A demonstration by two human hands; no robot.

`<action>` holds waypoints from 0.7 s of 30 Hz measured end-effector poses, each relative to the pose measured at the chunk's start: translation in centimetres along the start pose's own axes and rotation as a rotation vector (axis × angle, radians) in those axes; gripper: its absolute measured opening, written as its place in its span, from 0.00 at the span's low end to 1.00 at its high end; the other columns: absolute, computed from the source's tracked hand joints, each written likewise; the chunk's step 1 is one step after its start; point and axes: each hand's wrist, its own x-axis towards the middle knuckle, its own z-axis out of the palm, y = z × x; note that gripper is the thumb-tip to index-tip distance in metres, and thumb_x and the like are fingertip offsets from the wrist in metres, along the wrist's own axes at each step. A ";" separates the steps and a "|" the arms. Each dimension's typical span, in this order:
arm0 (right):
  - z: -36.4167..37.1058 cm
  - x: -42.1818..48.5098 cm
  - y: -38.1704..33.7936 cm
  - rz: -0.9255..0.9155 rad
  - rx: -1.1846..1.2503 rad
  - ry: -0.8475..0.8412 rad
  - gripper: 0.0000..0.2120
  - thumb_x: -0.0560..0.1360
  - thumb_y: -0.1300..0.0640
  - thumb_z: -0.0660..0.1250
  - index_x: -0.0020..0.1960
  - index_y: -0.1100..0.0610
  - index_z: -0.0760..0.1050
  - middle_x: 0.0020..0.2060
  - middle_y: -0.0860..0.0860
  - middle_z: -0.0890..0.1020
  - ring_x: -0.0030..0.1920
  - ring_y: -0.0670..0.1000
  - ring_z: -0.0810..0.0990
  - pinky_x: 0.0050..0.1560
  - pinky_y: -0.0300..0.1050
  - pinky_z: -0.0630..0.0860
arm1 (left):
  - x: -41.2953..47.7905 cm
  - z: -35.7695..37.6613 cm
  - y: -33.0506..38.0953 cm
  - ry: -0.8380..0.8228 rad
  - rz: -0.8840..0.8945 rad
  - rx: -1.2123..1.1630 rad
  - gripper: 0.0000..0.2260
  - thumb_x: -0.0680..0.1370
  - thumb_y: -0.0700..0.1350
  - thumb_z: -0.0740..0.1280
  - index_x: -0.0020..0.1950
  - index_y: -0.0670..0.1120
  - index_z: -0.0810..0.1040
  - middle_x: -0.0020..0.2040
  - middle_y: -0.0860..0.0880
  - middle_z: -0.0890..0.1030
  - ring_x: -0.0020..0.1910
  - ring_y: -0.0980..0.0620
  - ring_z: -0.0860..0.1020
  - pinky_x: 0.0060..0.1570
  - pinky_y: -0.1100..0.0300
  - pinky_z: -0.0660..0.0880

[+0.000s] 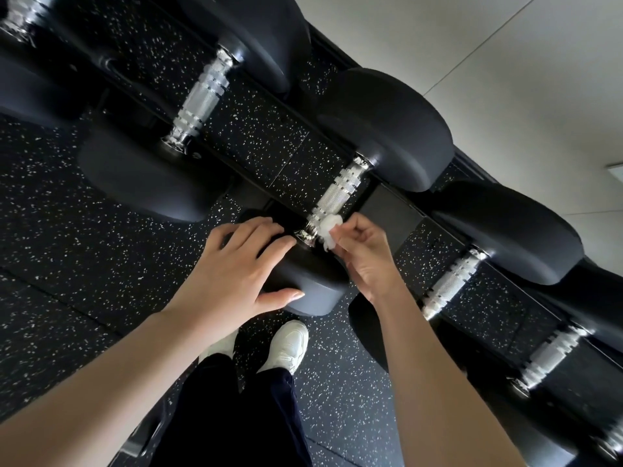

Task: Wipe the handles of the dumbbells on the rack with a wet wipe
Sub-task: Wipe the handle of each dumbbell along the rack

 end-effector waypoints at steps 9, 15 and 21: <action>0.2 -0.4 0.5 0.012 -0.056 -0.070 0.11 0.74 0.70 0.64 0.36 0.60 0.69 0.27 0.52 0.81 0.31 0.50 0.78 0.44 0.47 0.74 | -0.1 0.3 0.0 0.020 -0.019 -0.032 0.27 0.74 0.63 0.57 0.63 0.45 0.75 0.61 0.46 0.76 0.65 0.45 0.72 0.59 0.49 0.63; 0.9 -1.2 0.0 -0.078 -0.355 0.101 0.08 0.71 0.66 0.70 0.36 0.60 0.73 0.30 0.56 0.81 0.30 0.48 0.78 0.42 0.45 0.76 | 0.0 0.0 -0.1 -0.013 -0.013 -0.038 0.28 0.74 0.64 0.56 0.63 0.45 0.75 0.61 0.47 0.76 0.65 0.45 0.72 0.59 0.49 0.65; 1.9 -2.4 -0.2 -0.225 -0.728 0.281 0.06 0.69 0.55 0.74 0.37 0.52 0.77 0.34 0.46 0.81 0.38 0.47 0.80 0.40 0.33 0.73 | 0.0 -0.4 -1.0 -0.052 0.000 -0.092 0.33 0.74 0.67 0.54 0.65 0.44 0.74 0.63 0.47 0.75 0.65 0.46 0.72 0.60 0.51 0.65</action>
